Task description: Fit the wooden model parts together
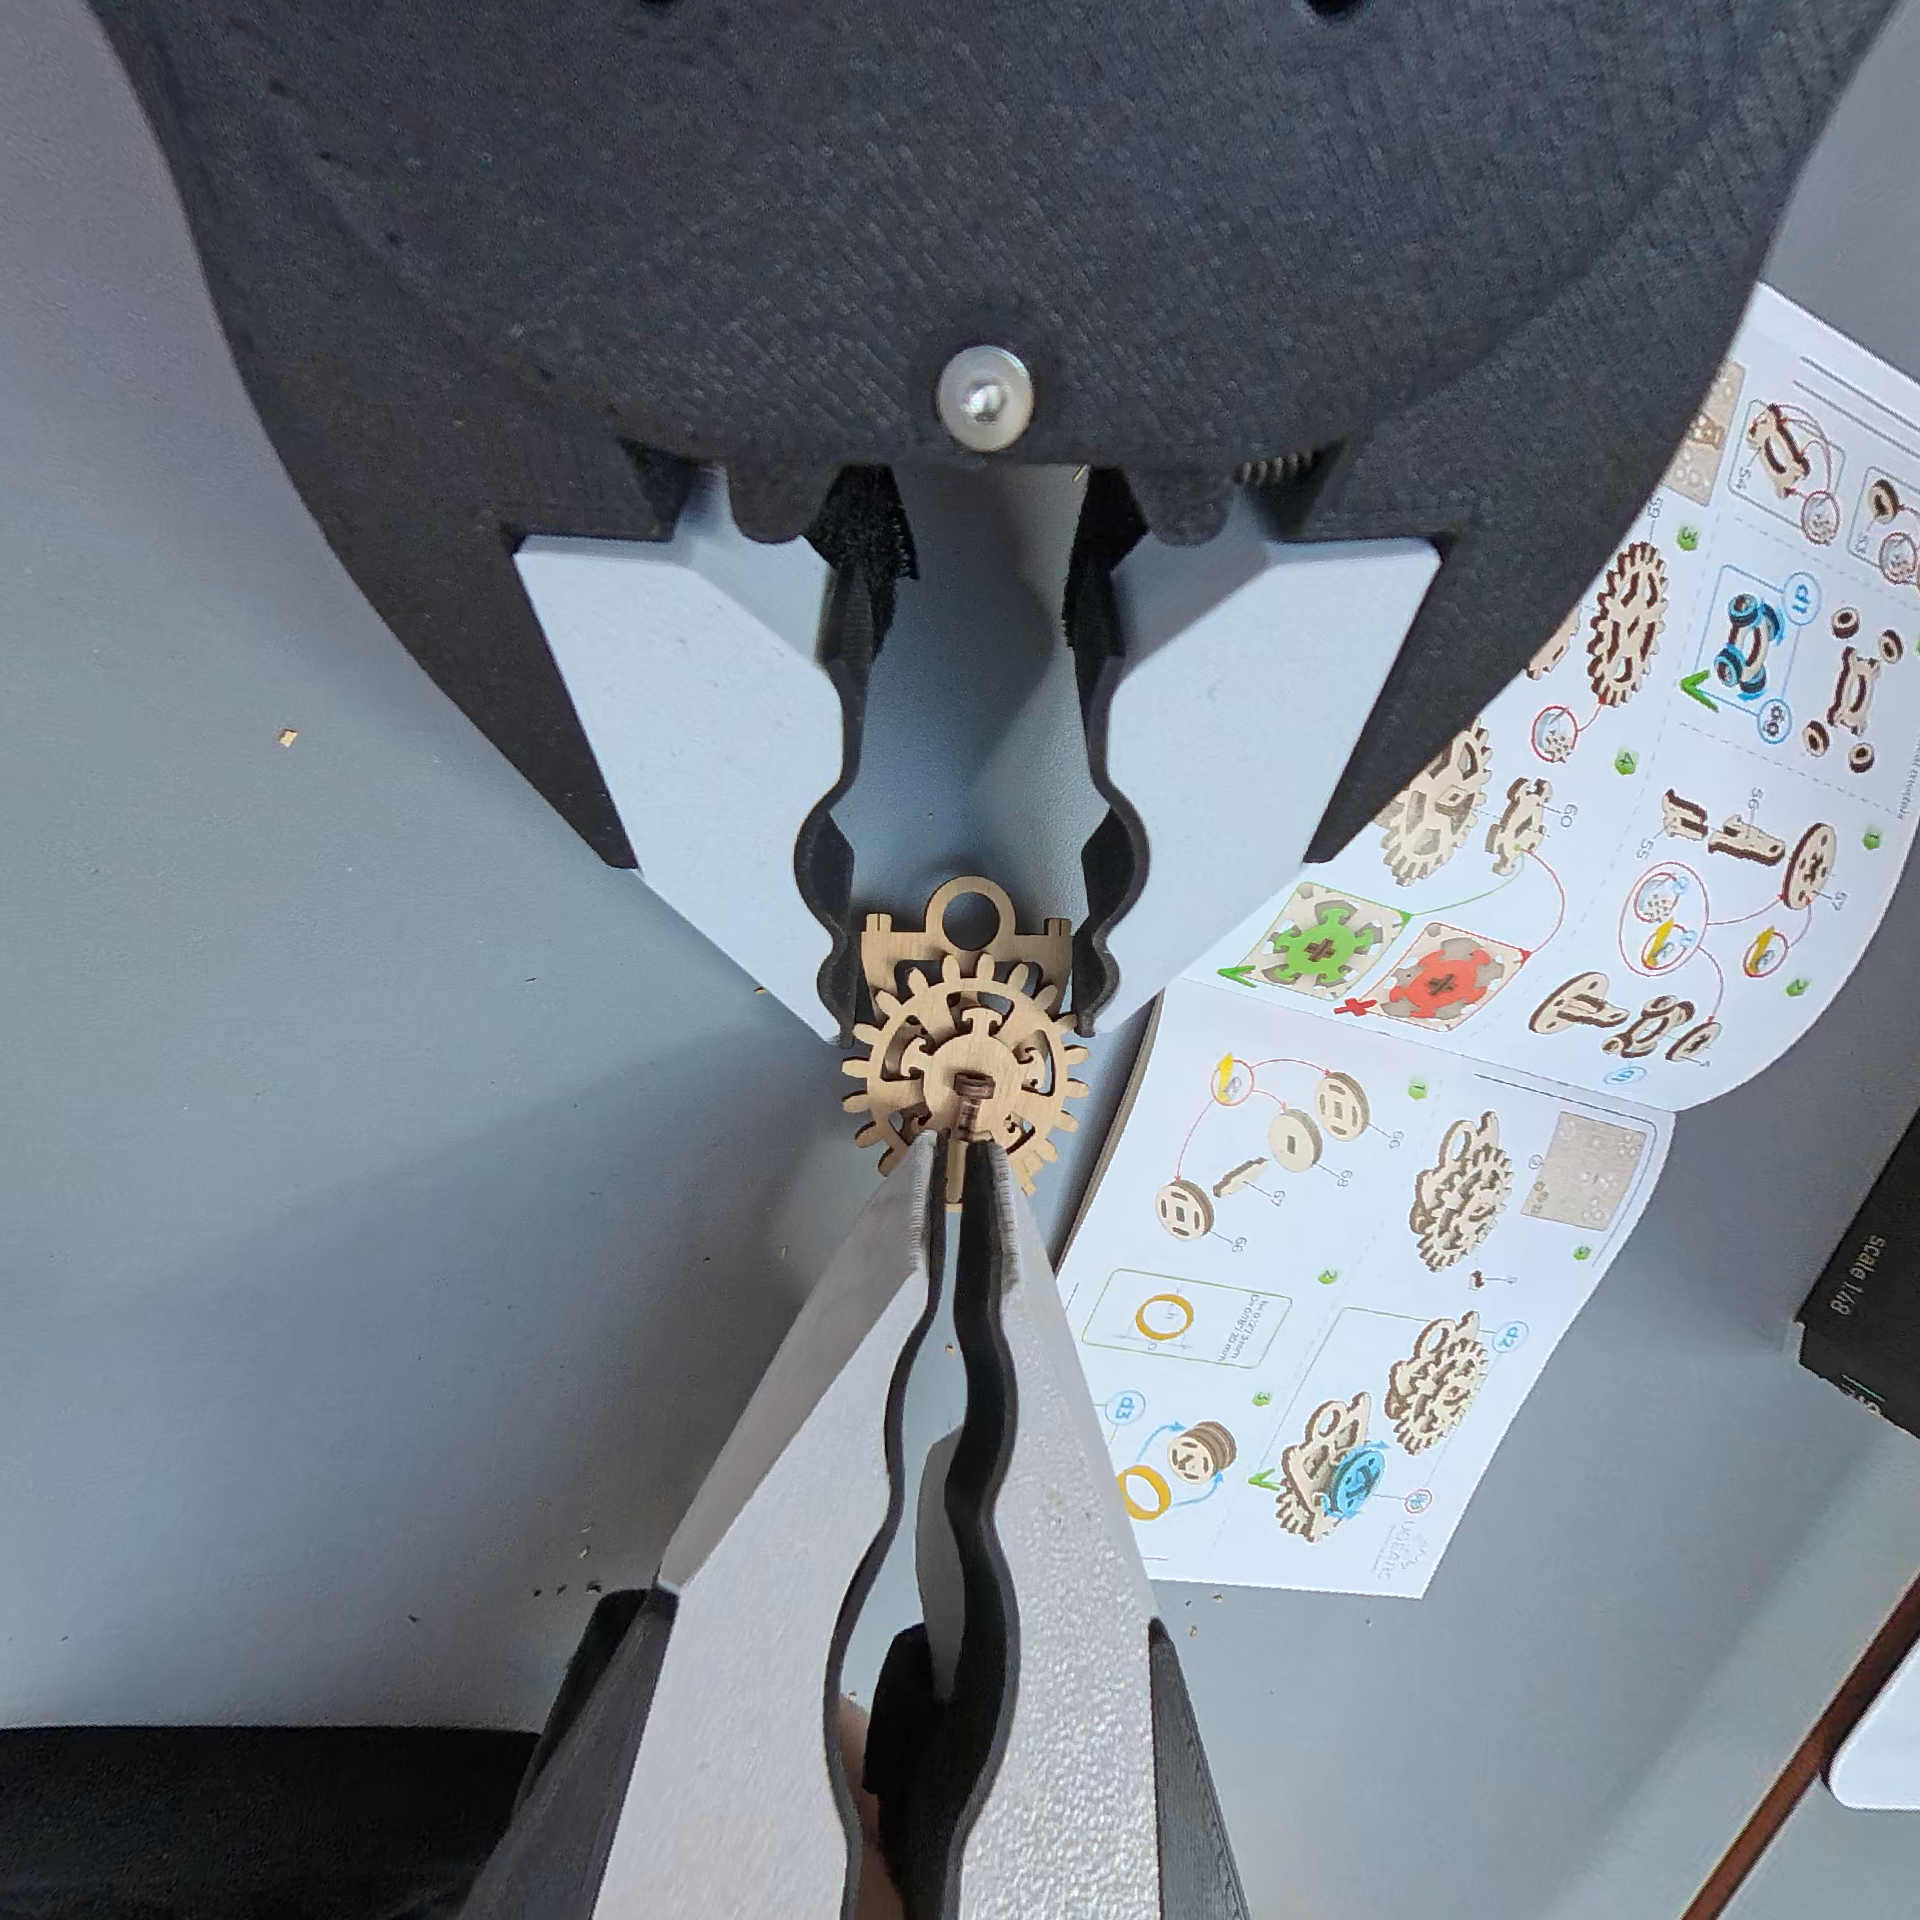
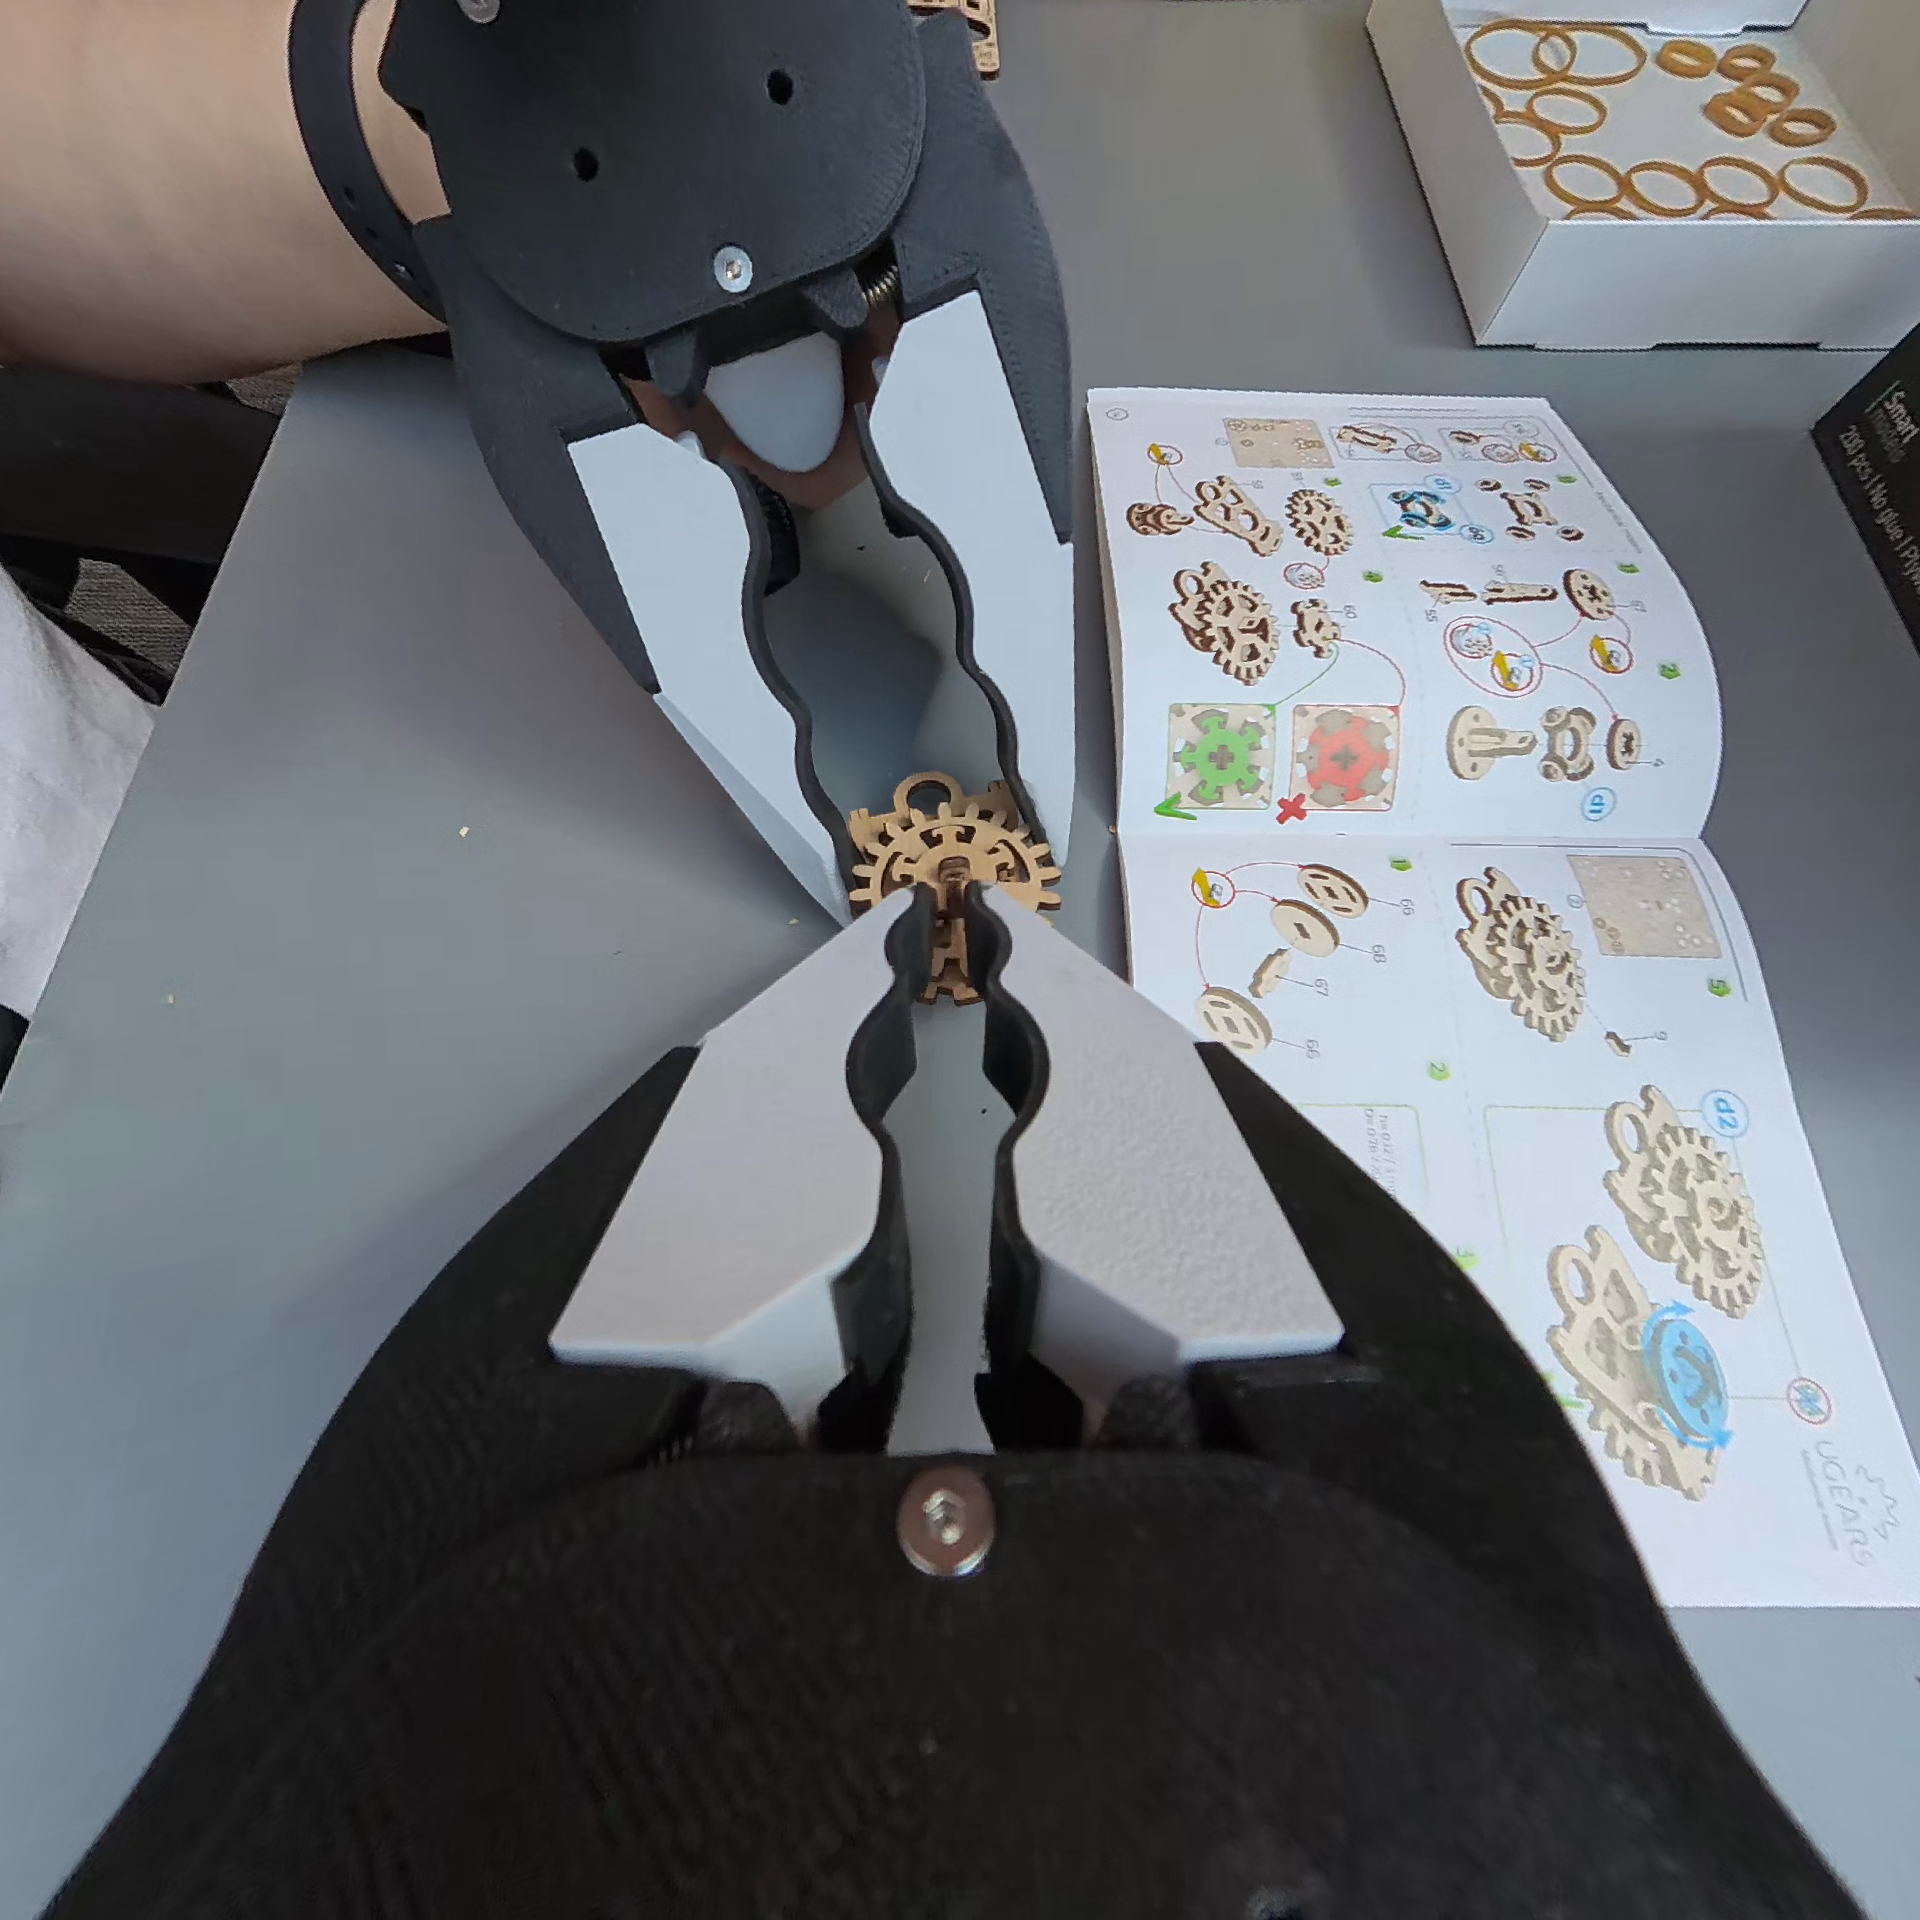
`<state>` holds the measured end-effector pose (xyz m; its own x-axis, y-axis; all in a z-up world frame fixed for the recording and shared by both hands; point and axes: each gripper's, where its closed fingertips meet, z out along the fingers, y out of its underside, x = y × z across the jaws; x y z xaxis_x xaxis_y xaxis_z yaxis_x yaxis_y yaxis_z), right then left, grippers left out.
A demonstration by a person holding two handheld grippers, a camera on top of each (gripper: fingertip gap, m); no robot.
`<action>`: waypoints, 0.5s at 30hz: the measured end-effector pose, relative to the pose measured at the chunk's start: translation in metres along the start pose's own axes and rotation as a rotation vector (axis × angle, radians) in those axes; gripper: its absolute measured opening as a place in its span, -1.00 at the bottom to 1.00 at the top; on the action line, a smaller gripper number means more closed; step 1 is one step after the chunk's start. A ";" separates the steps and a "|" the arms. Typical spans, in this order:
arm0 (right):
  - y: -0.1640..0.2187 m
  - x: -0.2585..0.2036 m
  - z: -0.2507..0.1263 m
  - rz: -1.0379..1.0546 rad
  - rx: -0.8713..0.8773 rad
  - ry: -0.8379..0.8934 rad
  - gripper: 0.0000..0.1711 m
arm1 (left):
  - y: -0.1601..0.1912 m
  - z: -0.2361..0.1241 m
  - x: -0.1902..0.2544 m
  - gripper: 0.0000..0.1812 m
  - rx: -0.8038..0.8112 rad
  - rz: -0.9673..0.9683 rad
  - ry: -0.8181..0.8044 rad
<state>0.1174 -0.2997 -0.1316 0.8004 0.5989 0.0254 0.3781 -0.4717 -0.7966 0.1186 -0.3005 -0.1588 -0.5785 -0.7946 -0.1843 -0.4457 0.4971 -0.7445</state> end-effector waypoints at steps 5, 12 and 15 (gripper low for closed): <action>0.001 0.002 0.001 0.009 -0.008 0.006 -0.99 | 0.000 0.000 0.000 -0.56 0.001 0.002 -0.001; 0.002 0.001 0.000 -0.003 -0.014 -0.002 -0.99 | 0.000 0.000 0.000 -0.56 0.005 -0.002 0.003; 0.001 -0.002 0.001 -0.014 -0.014 -0.019 -1.00 | -0.001 0.001 0.000 -0.56 0.007 -0.003 0.004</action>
<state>0.1155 -0.3008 -0.1326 0.7862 0.6174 0.0246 0.3956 -0.4724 -0.7876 0.1195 -0.3013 -0.1590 -0.5801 -0.7946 -0.1793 -0.4424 0.4922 -0.7497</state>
